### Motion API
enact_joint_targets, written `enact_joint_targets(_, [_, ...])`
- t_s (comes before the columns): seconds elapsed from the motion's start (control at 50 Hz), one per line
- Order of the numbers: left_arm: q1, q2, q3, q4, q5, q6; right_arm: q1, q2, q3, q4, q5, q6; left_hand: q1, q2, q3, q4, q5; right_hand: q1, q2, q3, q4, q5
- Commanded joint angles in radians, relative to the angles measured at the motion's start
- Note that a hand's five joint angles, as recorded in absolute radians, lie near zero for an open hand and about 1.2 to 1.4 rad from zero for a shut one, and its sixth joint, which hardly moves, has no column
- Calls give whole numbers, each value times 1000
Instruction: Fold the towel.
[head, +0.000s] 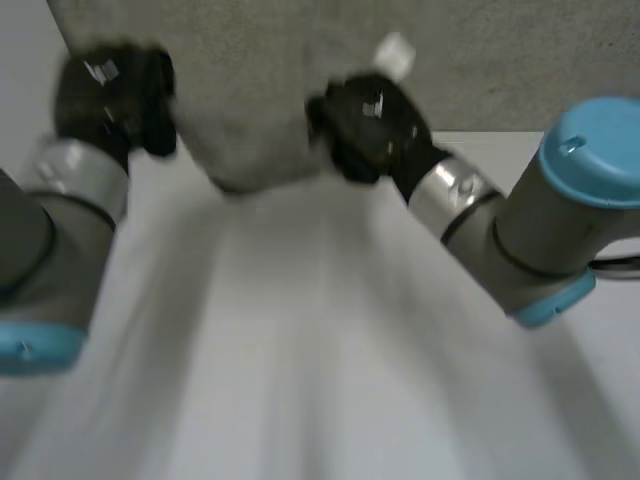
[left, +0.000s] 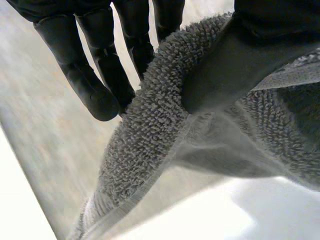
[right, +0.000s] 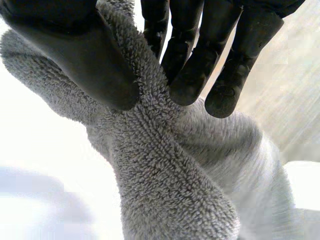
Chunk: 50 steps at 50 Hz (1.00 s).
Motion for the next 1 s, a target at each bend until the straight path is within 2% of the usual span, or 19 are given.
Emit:
enact_joint_targets(0.02, [-9,-72,-247,37,56,21,-7,14,122,164,6,-92,-32,-82,-146,-114,-230,107,91,67,64,102])
enact_joint_targets(0.08, [-1,-95,-317,52,59,25,-18,14,162,227,6,-121,-32,-82,-146,-114,-230,107,91,67,64,102])
enact_joint_targets(0.22, [16,-92,-379,55,64,25,-35,11,148,402,0,-164,-32,-82,-146,-114,-230,-115,-131,-156,-158,-120])
enact_joint_targets(0.26, [25,-88,-384,54,64,25,-53,4,123,421,0,-161,-32,-82,-146,-114,-230,-445,-461,-485,-487,-450])
enact_joint_targets(0.28, [31,-83,-385,54,64,25,-53,4,123,421,0,-161,-32,-82,-146,-114,-230,-447,-463,-487,-489,-452])
enact_joint_targets(0.3, [34,-71,-385,51,65,25,-58,3,113,419,3,-159,-32,-82,-146,-114,-230,-706,-721,-746,-748,-711])
enact_joint_targets(0.32, [34,-71,-385,51,65,25,-58,3,113,419,3,-159,-32,-82,-146,-114,-230,-708,-724,-749,-751,-713])
enact_joint_targets(0.34, [34,-56,-385,48,65,25,-64,3,103,419,6,-155,-32,-82,-146,-114,-230,-941,-956,-981,-983,-946])
enact_joint_targets(0.36, [36,-36,-387,46,65,25,-70,4,91,419,9,-149,-32,-82,-146,-114,-230,-1025,-1040,-1065,-1067,-1029])
enact_joint_targets(0.54, [45,66,-439,49,65,27,-135,49,14,419,31,-110,-32,-82,-146,-114,-230,-1040,-1056,-1080,-1082,-1045])
enact_joint_targets(0.64, [54,93,-479,49,67,27,-138,129,-56,421,35,-119,-32,-82,-146,-114,-230,-970,-985,-1010,-1012,-975])
enact_joint_targets(0.74, [54,95,-508,49,67,27,-135,228,-101,419,38,-158,-32,-82,-146,-114,-230,-730,-745,-770,-772,-734])
enact_joint_targets(1.0, [61,93,-534,54,80,25,-113,379,-171,367,43,-188,-32,-82,-146,-114,-230,-638,-653,-678,-680,-643])
